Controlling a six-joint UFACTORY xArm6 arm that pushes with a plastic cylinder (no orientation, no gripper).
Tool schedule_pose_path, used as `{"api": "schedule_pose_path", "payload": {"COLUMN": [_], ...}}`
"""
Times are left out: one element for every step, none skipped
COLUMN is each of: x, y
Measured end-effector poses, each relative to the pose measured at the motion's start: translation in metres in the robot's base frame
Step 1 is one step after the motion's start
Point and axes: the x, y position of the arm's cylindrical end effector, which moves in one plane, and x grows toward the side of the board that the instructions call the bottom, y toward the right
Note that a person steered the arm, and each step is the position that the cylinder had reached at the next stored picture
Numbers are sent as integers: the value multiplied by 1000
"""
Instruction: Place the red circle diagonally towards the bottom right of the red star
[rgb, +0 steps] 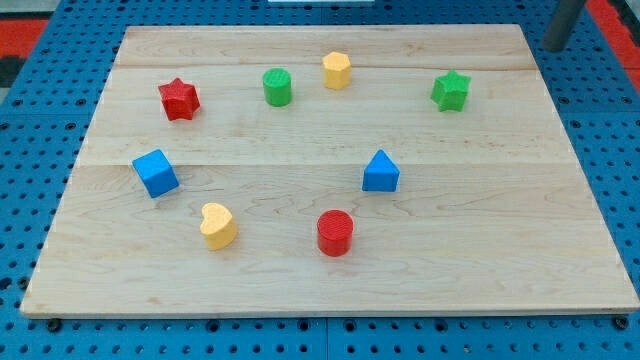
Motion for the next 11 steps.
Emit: {"api": "schedule_pose_path", "payload": {"x": [37, 115, 211, 287, 315, 282, 257, 267, 266, 226, 245], "y": [-67, -80, -90, -169, -271, -361, -346, -317, -260, -301, -309]}}
